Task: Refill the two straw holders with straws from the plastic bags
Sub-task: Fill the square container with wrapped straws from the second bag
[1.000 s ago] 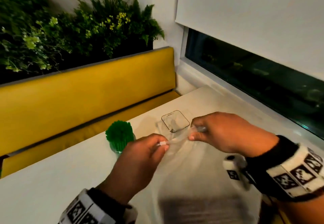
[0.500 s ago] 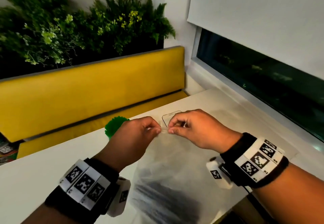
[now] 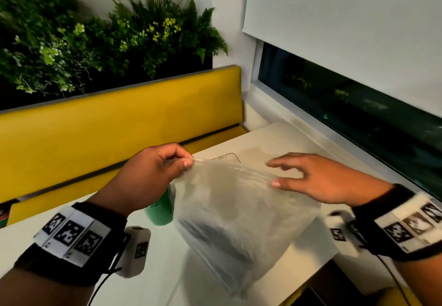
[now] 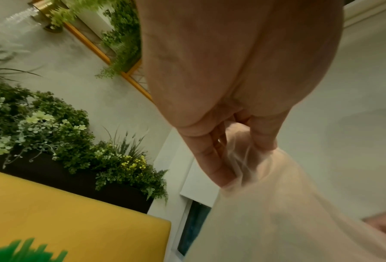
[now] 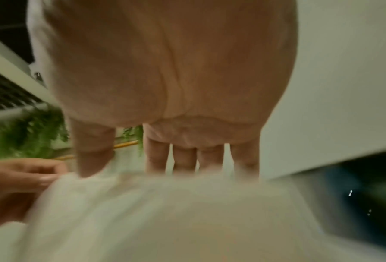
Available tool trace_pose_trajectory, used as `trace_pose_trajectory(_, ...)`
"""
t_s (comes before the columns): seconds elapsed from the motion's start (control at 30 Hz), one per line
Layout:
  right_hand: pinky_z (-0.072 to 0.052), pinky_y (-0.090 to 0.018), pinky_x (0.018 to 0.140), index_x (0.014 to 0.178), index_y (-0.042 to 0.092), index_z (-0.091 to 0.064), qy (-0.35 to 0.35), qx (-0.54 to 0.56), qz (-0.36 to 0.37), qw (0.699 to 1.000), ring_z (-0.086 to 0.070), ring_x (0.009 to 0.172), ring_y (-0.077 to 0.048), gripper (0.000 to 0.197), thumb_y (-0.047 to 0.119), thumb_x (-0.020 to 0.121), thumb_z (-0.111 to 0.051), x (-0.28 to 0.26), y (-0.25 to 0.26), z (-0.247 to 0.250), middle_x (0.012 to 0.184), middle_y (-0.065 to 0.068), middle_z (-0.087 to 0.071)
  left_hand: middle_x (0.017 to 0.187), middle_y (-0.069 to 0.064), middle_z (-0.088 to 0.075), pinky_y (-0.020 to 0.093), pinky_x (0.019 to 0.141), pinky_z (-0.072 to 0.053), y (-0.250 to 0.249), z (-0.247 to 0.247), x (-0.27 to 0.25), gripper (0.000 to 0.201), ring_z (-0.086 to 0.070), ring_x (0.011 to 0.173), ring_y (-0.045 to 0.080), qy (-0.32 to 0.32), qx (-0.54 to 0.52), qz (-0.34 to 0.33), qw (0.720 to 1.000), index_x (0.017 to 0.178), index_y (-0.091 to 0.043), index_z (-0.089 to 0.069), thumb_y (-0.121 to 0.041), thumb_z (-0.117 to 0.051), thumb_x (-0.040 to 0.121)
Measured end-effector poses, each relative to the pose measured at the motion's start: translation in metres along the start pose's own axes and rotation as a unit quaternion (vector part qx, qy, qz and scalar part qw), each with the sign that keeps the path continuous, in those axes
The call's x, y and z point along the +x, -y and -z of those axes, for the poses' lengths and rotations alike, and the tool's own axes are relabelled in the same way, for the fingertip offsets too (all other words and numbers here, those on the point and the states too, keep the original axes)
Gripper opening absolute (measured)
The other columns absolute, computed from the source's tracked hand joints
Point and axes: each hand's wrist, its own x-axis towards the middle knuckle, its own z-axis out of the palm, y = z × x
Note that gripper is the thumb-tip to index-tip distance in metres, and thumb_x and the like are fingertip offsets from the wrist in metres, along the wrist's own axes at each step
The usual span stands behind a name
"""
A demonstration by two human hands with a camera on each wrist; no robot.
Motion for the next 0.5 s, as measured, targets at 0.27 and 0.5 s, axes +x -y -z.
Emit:
trace_pose_trajectory(0.27, -0.049, -0.024, 0.076, 0.08, 0.025, -0.077, -0.008, 0.186, 0.018, 0.982, -0.068, 0.075, 0.0, 0.007, 0.03, 0.083, -0.075, 0.046, 0.033, -0.02, 0.079, 0.014, -0.076, 0.119, -0.002, -0.064, 0.048, 0.096, -0.038, -0.005, -0.026, 0.007, 0.039, -0.056, 0.112, 0.026, -0.067, 0.365, -0.147, 0.917, 0.118, -0.037, -0.067, -0.053, -0.043, 0.092)
trace_pose_trajectory(0.5, -0.05, -0.024, 0.071, 0.08, 0.013, -0.074, 0.007, 0.232, 0.017, 0.973, -0.062, 0.065, -0.003, 0.033, 0.045, 0.076, -0.075, 0.037, 0.037, -0.016, 0.073, 0.003, -0.073, 0.085, -0.005, -0.065, 0.04, 0.076, -0.049, -0.006, -0.053, 0.004, 0.02, -0.062, 0.079, 0.022, -0.057, 0.28, -0.249, 0.925, 0.101, -0.027, -0.075, -0.038, -0.06, 0.092)
